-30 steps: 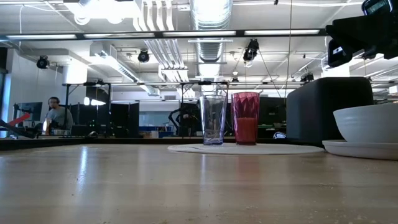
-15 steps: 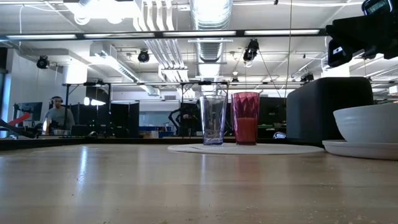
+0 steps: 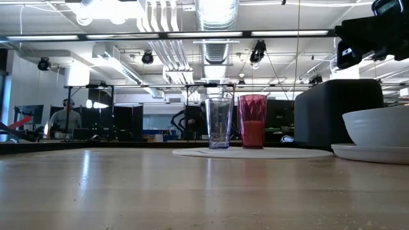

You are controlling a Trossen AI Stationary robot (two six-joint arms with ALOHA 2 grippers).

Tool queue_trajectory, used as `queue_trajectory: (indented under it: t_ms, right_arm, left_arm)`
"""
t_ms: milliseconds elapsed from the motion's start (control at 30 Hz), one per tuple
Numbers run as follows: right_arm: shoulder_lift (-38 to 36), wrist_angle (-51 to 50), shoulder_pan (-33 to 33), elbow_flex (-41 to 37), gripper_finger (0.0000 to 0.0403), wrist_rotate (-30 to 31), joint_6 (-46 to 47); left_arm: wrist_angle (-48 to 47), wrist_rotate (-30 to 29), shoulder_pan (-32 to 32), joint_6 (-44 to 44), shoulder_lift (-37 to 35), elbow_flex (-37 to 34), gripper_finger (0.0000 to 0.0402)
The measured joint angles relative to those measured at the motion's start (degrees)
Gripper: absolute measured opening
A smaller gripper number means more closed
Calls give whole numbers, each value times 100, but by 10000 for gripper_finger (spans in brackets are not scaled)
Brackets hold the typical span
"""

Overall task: Arrange a breakfast setting
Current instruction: Move the orange cereal box to the top left of the table

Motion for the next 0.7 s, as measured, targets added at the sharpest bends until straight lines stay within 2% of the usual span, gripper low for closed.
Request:
queue_trajectory:
  t_ms: [167,400,533,700]
  right_arm:
    - [1,-2,0,0,59,1,0]
    - [0,-1,0,0,59,1,0]
    - [1,-2,1,0,59,1,0]
    - [1,-1,0,0,59,-1,0]
  left_arm:
    - [32,-172,0,169,17,5,43]
    - [-2,-195,0,357,39,5,34]
    - [-2,-197,0,341,39,5,7]
    - [-2,-202,0,445,39,5,1]
